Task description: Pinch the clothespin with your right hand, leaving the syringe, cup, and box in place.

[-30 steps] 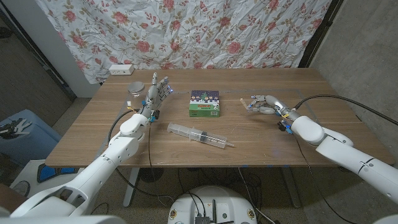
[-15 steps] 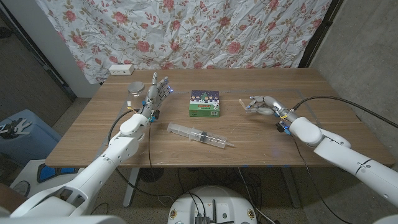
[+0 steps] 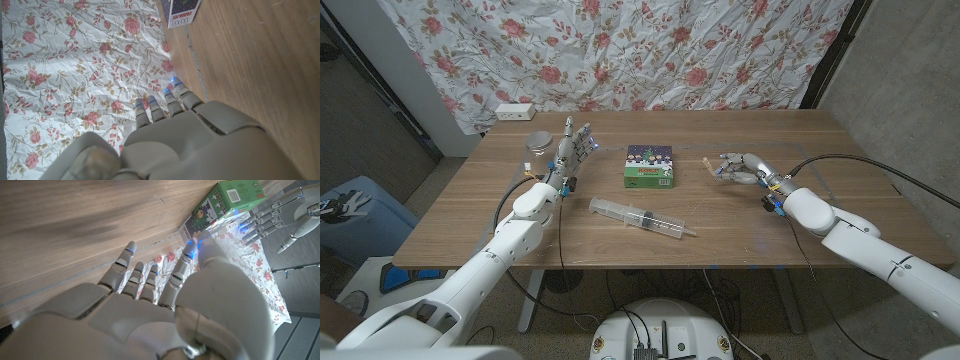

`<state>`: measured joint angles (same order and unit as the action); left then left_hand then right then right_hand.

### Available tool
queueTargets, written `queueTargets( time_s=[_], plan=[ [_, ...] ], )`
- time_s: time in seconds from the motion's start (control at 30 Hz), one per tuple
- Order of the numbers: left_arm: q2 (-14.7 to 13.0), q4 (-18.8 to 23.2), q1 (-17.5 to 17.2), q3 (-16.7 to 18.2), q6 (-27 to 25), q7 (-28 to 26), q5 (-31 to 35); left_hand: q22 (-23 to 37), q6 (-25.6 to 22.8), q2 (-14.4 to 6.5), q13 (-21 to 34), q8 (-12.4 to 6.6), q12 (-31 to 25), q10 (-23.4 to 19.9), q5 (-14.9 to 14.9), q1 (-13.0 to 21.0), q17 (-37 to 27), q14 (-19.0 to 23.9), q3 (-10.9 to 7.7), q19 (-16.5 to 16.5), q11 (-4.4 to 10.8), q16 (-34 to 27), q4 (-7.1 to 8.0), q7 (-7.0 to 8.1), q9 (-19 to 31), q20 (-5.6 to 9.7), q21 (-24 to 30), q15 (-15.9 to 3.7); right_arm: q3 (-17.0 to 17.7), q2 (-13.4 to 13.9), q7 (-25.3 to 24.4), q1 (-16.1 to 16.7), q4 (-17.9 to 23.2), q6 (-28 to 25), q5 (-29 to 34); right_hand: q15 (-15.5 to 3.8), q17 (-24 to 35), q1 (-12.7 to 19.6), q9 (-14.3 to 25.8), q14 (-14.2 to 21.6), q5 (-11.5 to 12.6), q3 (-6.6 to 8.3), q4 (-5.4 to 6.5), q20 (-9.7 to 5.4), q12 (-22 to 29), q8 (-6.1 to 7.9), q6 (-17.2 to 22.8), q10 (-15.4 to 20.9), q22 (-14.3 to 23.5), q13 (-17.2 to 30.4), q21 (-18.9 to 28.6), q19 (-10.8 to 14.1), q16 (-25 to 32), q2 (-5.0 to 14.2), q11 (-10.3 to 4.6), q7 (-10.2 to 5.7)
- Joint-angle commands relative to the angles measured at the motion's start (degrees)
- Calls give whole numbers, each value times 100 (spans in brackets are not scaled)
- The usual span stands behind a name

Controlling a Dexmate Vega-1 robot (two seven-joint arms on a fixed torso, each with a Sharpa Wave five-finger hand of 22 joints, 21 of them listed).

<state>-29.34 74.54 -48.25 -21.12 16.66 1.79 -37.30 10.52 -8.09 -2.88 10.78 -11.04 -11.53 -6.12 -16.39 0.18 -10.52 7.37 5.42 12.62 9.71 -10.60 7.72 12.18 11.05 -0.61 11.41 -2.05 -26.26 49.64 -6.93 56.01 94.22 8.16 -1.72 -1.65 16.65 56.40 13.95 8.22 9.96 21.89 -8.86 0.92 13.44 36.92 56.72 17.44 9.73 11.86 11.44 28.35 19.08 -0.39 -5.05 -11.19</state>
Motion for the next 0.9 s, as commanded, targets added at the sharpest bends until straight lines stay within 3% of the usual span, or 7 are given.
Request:
queueTargets(
  time_s=[0.03, 0.9],
  plan=[
    [-1, 1, 0, 0, -2, 0, 0, 14, 1, -60, 12, -35, -37, -21, -25, 5, -21, 30, 1, 36, 39, -29, 31, 50, 27, 5, 40, -66, -2, -63, -39, -4, -70, 89, -25, -26, 23, -30, 17, 36, 15, 1, 27, 6, 41, 53, 198, 95, 21, 17, 13, 61, 46, 123, -10, -87],
    [-3, 3, 0, 1, -4, 0, -1, 14, -1, -60, 12, -36, -34, -13, -25, 4, -21, 27, 1, 39, 41, -28, 32, 50, 27, 8, 41, -58, -1, -156, -83, -2, -198, 297, -53, -96, 45, -37, -50, 103, 44, -33, 7, -54, 29, 26, 291, 195, 21, 12, 16, 100, 90, 150, -57, -39]
  ],
)
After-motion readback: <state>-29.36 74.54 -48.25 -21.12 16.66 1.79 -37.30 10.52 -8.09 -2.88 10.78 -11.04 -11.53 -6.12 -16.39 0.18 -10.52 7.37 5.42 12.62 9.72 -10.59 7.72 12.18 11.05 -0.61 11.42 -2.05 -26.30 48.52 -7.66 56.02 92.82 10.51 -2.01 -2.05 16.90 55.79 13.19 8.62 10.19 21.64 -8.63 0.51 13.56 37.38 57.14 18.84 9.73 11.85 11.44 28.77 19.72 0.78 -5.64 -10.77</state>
